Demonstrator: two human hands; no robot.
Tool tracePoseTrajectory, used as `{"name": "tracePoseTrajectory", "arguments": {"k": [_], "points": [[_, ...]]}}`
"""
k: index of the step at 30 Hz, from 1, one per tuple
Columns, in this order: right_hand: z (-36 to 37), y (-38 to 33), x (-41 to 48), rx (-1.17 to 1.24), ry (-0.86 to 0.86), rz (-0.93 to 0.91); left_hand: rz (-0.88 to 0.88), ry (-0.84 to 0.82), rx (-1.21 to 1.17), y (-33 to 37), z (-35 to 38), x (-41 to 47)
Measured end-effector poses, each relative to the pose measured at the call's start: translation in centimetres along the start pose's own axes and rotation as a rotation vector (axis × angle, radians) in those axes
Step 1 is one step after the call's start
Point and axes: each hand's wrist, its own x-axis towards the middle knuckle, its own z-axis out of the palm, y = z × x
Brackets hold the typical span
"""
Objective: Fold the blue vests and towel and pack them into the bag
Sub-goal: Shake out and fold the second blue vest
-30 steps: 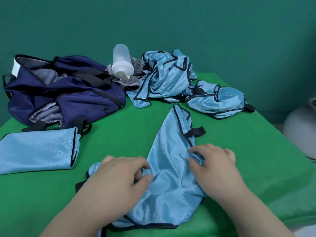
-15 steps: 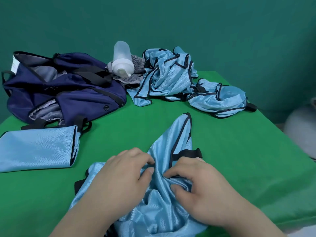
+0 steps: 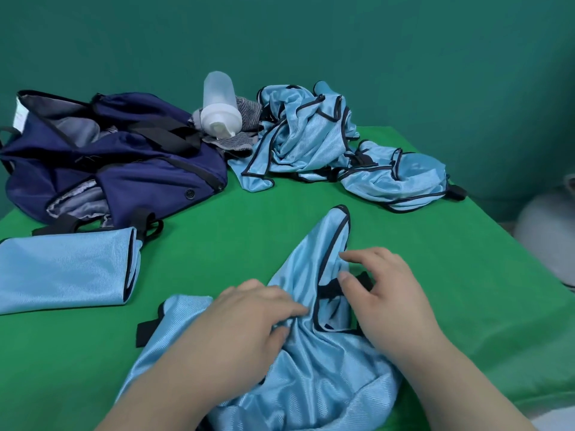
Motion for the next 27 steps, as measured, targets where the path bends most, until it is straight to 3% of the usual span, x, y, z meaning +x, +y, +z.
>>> {"name": "tracePoseTrajectory", "arguments": {"k": [6, 13, 17, 20, 23, 27], "points": [[0.5, -0.7, 0.1, -0.201, -0.206, -0.010, 0.073, -0.106, -0.066, 0.5, -0.3, -0.3], [-0.5, -0.7, -0.5, -0.117, -0.337, -0.164, -0.031, 0.078, -0.059, 0.1, -0.9, -0.4], [-0.5, -0.7, -0.3, 0.060, -0.161, -0.053, -0.074, 0.133, -0.052, 0.5, -0.6, -0.1], [0.0, -0.2, 1.0, 0.040, 0.045, 0.087, -0.091, 0.087, -0.040, 0.9, -0.4, 0.1], [0.6, 0.3, 2.7, -0.045, 0.000, 0.239, -0.102, 0.102, -0.037, 1.0, -0.3, 0.3], [1.8, 0.4, 4.5, -0.162, -0.048, 0.271, -0.139, 0.135, -0.032, 1.2, -0.3, 0.4]]}}
